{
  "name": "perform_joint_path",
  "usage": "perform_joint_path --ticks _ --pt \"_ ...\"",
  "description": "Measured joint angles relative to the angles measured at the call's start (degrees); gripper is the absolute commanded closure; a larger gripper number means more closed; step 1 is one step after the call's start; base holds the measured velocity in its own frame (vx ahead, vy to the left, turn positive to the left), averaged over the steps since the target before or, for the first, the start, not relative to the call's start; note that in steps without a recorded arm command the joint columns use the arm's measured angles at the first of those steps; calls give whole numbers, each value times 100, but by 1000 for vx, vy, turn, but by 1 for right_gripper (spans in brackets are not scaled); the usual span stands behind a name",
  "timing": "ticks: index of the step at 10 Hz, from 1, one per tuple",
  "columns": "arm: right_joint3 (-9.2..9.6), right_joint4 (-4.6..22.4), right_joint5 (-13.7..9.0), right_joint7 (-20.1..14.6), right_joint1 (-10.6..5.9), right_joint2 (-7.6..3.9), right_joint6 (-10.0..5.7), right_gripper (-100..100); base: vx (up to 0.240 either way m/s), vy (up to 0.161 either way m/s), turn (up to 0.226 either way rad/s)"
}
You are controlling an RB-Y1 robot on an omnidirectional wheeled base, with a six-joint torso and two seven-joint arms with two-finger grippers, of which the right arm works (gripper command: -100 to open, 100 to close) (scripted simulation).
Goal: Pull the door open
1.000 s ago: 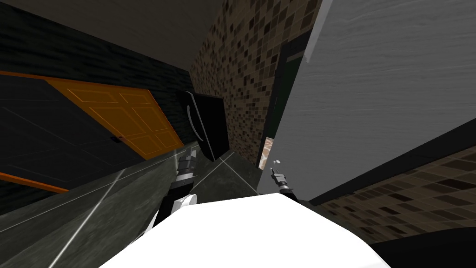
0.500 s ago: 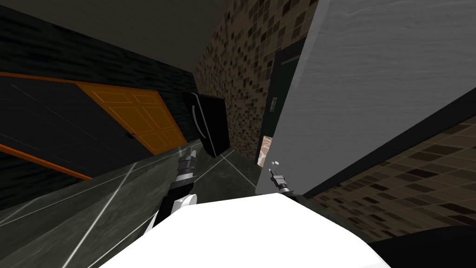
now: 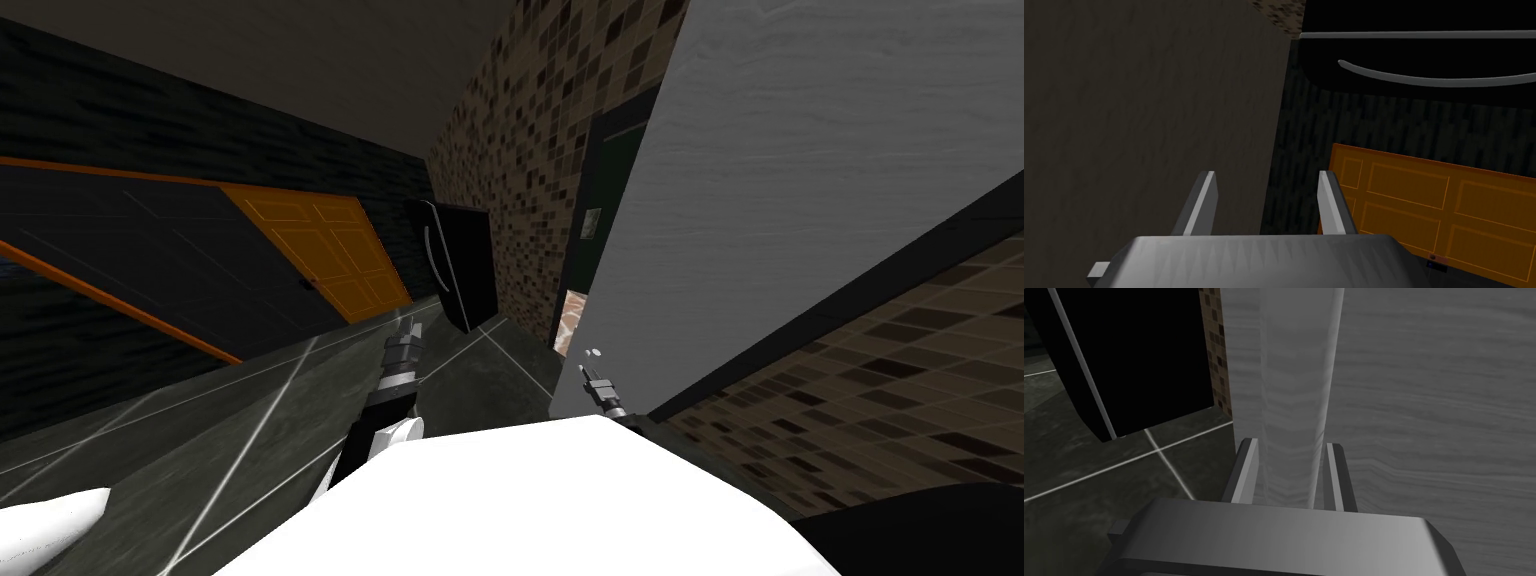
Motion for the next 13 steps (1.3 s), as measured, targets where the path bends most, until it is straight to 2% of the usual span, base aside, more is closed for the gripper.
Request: perform_joint_path --ticks 7,9,13 --pt "277 129 88 -304 194 -252 -430 100 -182 -56 122" --pt "305 167 104 -334 199 -273 -472 100 -199 -45 170" --pt "410 309 161 -477 221 -359 -701 100 -206 -65 139"
